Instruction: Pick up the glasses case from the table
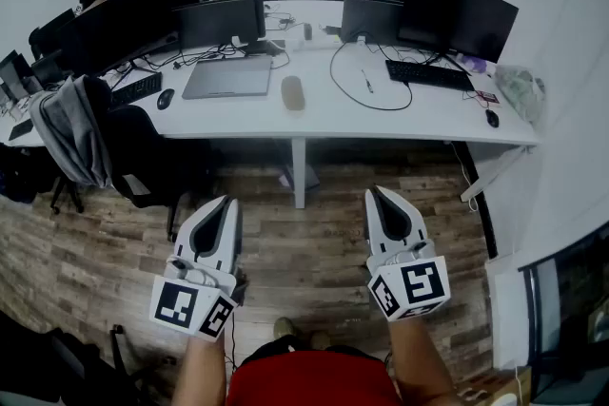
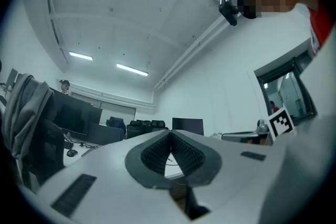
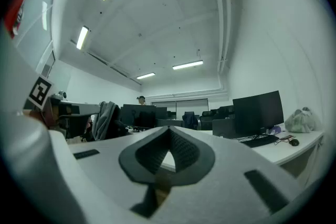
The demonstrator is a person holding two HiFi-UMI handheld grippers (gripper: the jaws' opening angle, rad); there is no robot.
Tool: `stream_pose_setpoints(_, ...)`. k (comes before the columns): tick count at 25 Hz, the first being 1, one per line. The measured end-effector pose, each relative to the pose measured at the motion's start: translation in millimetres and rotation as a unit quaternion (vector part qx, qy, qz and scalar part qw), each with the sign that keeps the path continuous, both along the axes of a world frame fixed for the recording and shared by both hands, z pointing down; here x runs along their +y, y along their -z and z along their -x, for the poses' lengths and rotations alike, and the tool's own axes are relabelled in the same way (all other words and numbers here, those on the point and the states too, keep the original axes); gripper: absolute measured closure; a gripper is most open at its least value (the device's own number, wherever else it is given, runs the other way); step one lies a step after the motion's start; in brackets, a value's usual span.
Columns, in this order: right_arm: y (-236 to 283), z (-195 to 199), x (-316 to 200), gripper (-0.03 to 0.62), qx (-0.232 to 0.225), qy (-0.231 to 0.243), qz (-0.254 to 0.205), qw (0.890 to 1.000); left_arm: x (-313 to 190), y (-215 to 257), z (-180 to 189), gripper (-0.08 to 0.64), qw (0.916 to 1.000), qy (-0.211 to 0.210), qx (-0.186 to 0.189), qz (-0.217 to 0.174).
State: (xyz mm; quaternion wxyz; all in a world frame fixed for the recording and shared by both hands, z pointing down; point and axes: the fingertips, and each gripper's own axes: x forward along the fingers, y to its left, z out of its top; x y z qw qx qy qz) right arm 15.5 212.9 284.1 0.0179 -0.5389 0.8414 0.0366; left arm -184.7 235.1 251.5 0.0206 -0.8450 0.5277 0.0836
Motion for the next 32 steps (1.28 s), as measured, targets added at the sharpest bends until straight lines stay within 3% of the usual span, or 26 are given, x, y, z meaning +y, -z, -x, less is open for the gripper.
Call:
stream_pose_setpoints(6, 0.6, 5.9, -3.8, 0.588, -0.021, 0.005, -0.001, 1.0, -6.3, -4.4, 5.4, 0.549, 1.0, -0.004, 0.005, 0.003)
stream_pose_setpoints(22, -13.1, 63.9, -40.9, 0.588, 0.013, -0.02, 0.002, 1.0, -56.7, -17.5, 56.0, 0.549, 0.999, -0.022, 0.038, -0.005)
stream_pose_setpoints(32, -19.2, 59.4, -110.6, 0.588, 0.02, -0.029, -0.007, 0.999, -130.2, -35.0, 46.4, 0.549, 0.9991, -0.03, 0.027, 0.013)
